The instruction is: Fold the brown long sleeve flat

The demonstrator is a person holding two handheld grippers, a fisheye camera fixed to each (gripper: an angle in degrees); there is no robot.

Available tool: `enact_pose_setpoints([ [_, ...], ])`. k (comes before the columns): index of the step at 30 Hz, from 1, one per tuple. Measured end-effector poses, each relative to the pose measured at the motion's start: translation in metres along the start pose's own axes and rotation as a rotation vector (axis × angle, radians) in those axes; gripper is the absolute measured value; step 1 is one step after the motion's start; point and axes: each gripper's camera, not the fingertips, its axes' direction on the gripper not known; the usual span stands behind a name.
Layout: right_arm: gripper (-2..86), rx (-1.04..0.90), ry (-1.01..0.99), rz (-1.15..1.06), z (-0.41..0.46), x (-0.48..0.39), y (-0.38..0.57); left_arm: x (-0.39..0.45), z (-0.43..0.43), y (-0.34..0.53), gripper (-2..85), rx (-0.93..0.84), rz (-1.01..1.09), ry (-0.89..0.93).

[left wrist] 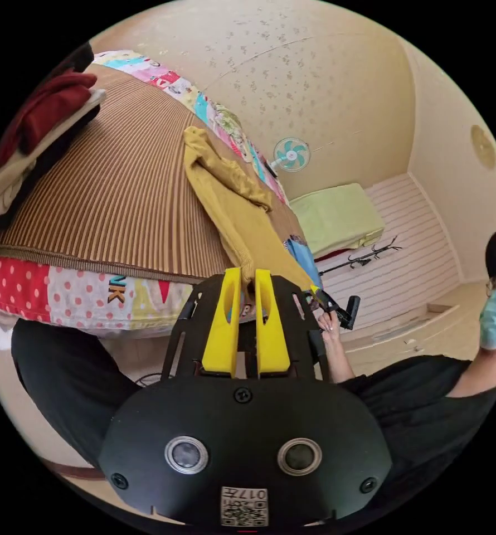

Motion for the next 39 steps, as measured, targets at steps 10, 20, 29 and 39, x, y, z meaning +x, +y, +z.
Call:
enact_pose_setpoints([
  [10, 3.5, 0.284, -0.007, -0.153, -0.052, -0.055, -0.082, 0.056, -0.062, -0.052, 5.1, 0.312, 0.152, 0.081],
  [20, 6.2, 0.022, 0.438, -0.108, 0.135, -0.045, -0.198, -0.005, 0.058, -0.167, 11.1, 0.218, -0.021, -0.302],
  [29, 1.2, -0.249, 0.698, -0.008, 0.202, 0.034, -0.109, -0.095, 0.074, -0.059, 13.3, 0.005, -0.246, -0.418],
  [39, 0.4, -0.096, 0.204, -0.104, 0.25, -0.047, -0.118, -0.097, 0.076, -0.016, 7.9, 0.179, -0.382, -0.131],
])
